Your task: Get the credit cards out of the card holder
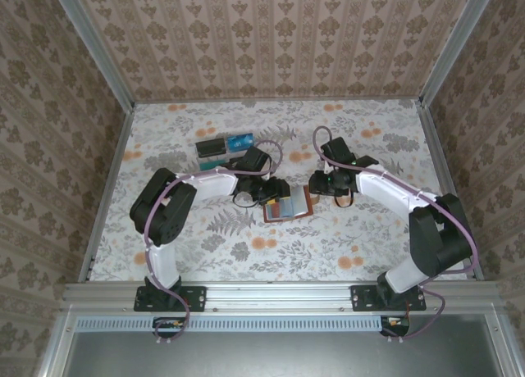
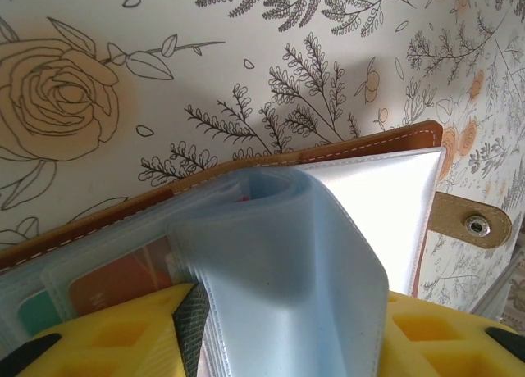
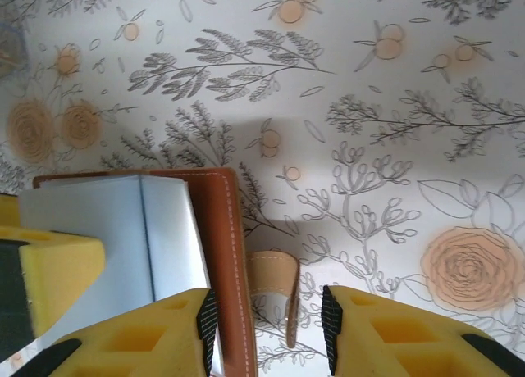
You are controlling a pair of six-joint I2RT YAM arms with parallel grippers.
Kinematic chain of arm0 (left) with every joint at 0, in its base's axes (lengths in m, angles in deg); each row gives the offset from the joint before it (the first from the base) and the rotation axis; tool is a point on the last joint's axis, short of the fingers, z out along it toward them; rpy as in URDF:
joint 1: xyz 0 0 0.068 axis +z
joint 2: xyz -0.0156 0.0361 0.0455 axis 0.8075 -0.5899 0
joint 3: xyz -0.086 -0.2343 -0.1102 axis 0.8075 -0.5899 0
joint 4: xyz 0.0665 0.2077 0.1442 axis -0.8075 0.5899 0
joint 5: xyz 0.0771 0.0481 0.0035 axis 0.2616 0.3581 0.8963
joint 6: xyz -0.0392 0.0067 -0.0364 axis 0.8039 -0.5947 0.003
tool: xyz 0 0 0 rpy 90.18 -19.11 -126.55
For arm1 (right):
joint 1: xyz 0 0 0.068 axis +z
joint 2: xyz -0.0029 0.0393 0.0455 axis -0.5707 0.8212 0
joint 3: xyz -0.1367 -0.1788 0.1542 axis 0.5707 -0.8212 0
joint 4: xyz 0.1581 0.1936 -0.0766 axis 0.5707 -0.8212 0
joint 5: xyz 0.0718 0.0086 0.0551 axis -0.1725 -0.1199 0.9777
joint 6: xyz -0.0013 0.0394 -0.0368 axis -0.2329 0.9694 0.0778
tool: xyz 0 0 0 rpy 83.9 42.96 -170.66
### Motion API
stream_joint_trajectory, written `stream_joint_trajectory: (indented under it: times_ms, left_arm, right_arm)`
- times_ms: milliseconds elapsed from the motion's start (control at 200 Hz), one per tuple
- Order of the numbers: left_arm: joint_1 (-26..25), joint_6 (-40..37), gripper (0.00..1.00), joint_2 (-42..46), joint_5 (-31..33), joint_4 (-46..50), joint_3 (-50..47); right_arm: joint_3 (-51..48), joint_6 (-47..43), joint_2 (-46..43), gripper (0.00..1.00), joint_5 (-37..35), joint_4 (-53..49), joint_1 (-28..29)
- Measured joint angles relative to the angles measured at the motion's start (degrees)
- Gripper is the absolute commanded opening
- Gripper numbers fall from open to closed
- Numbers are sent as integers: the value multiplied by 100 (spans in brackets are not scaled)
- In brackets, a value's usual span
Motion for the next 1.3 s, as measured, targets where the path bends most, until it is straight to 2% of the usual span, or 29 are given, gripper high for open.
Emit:
stream_joint_trajectory:
  times_ms: [310, 715, 1020, 1300]
  left_arm:
    - [4, 42, 48, -24, -37, -4, 20]
    - [-72, 31, 52, -273, -258, 20, 426]
    - [-146, 20, 50, -299, -339, 13, 535]
    - [-107, 63, 41, -302, -334, -81, 343]
  right_arm:
    - [0, 90, 828, 35, 951, 323, 85]
    - [-2, 203, 1244, 31, 1196, 476, 92]
    - [-122, 291, 1169, 25, 1141, 629, 74]
    - [-575, 348, 247, 29, 863, 796, 15]
